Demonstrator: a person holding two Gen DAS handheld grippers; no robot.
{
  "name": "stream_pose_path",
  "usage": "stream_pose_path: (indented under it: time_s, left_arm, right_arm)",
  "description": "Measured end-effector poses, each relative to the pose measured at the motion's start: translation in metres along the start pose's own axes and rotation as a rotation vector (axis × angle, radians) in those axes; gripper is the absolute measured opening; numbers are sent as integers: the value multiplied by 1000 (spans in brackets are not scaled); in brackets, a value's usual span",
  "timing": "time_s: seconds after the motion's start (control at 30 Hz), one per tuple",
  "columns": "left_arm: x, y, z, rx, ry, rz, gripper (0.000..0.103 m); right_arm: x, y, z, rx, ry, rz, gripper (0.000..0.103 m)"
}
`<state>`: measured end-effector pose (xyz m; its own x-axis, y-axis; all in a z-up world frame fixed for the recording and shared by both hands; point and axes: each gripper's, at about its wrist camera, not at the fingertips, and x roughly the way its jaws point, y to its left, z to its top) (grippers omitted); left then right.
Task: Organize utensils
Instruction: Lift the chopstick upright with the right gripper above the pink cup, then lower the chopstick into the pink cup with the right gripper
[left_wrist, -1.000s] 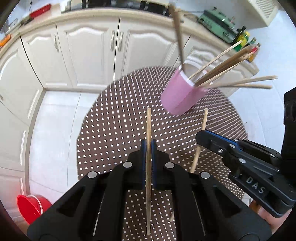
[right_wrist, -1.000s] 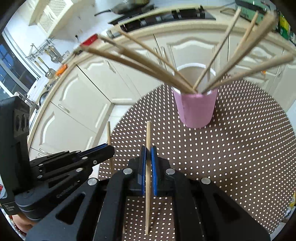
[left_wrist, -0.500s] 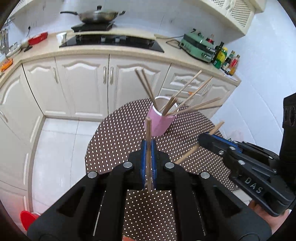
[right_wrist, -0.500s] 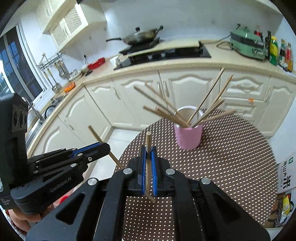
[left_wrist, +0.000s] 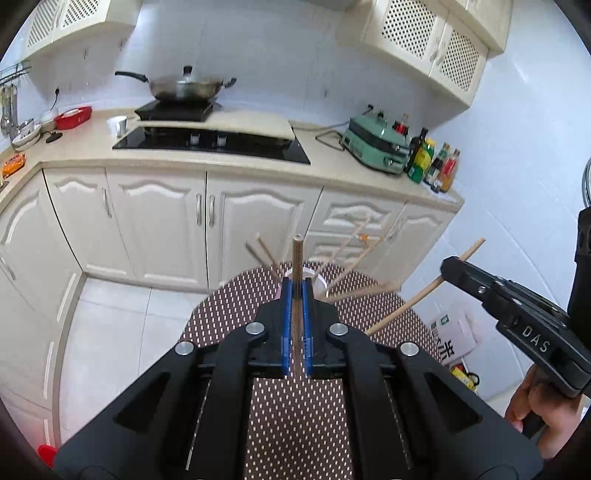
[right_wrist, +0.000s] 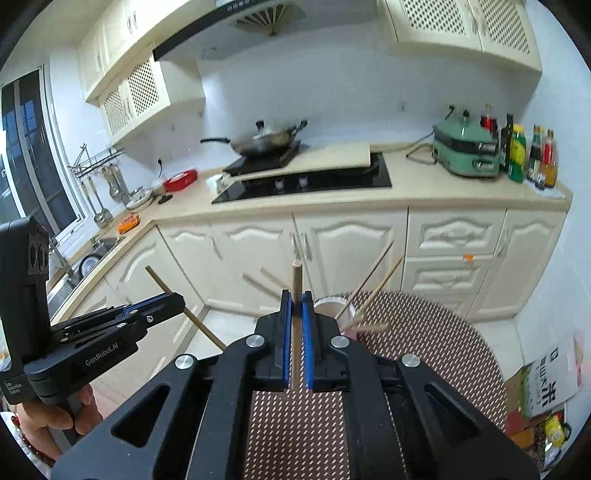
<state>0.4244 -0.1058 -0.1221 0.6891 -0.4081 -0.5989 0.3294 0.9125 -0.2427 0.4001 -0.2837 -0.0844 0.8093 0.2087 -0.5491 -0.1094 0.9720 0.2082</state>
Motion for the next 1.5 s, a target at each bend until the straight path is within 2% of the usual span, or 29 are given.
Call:
stream_pose_path:
  time_s: [0.37, 0.63, 0.8, 1.0, 1.33, 1.5]
  left_arm:
    - [26, 14, 38, -61, -58, 49, 5]
    - [43, 14, 61, -91, -121, 71, 5]
    - [58, 9, 69, -92, -131, 56, 5]
    - [88, 6, 65, -89, -79, 38, 5]
    - [114, 2, 52, -52, -11, 23, 5]
    - [128, -1, 41, -24, 52, 12, 5]
  right_arm:
    - [15, -27, 34, -8, -52, -9, 4]
    - [39, -40, 48, -29, -35, -9, 4]
    - [55, -49, 52, -30, -13, -6, 4]
    - [72, -53, 51, -39, 21, -7, 4]
    - [89, -54, 47, -47, 66, -8, 4]
    - [100, -52, 41, -49, 105, -5, 4]
